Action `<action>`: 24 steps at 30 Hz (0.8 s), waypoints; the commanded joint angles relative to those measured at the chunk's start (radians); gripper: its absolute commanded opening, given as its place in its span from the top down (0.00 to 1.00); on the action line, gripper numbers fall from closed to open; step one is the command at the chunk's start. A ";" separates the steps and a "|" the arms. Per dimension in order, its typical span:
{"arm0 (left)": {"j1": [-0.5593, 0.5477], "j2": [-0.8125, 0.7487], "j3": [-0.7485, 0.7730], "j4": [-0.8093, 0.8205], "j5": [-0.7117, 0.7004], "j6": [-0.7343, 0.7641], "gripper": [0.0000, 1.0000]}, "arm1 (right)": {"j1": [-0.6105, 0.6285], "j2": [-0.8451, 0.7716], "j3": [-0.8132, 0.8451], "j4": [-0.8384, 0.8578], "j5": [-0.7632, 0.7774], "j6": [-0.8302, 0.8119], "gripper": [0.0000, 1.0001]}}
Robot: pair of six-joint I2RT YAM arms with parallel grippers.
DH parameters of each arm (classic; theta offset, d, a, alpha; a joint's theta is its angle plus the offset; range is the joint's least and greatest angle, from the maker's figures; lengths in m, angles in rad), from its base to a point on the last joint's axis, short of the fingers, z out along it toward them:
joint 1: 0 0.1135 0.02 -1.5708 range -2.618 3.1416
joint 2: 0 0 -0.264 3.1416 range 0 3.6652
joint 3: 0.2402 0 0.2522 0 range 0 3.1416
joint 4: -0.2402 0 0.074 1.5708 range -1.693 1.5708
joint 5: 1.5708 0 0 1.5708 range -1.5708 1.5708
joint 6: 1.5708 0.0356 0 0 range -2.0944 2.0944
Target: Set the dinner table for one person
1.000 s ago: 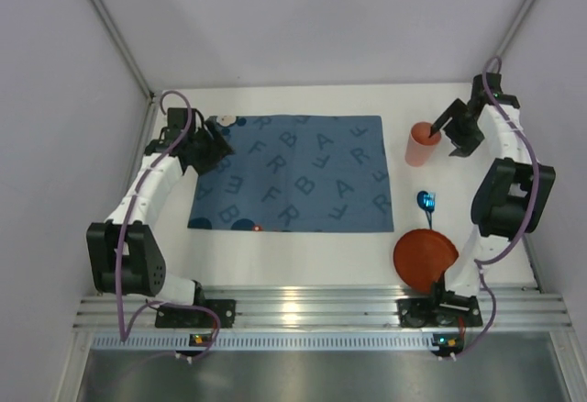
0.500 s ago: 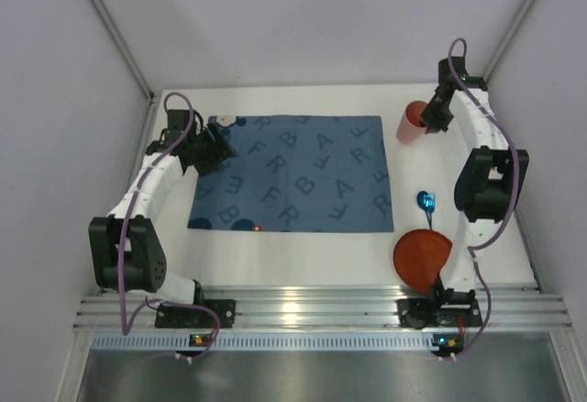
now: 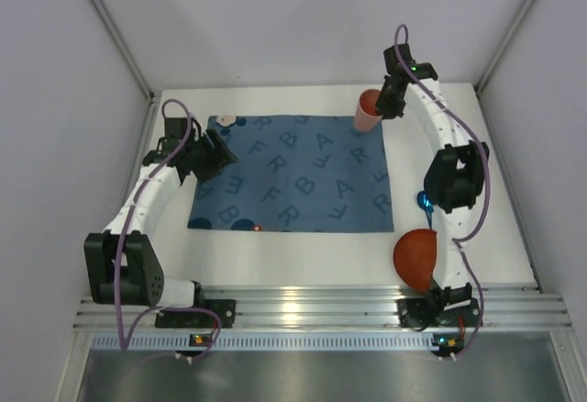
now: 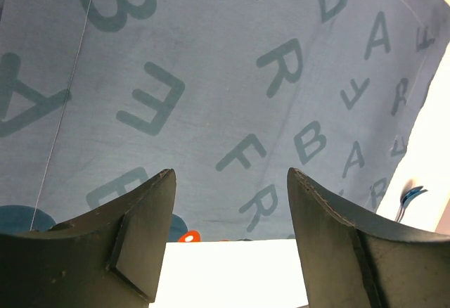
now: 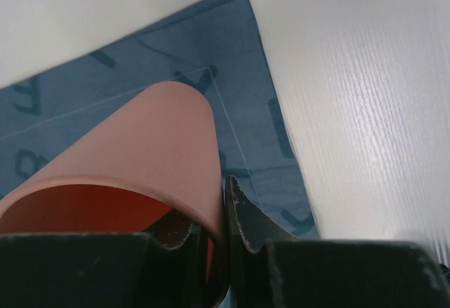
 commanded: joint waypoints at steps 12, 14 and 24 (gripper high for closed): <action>0.008 -0.061 -0.008 0.036 0.022 0.018 0.30 | 0.036 0.114 0.058 -0.072 -0.013 0.000 0.64; 0.008 -0.058 -0.006 0.038 0.026 0.018 0.30 | 0.037 0.115 0.061 -0.072 -0.022 -0.002 0.47; -0.047 -0.046 0.049 0.036 0.058 0.058 0.29 | 0.027 -0.056 0.090 -0.060 -0.045 -0.052 0.24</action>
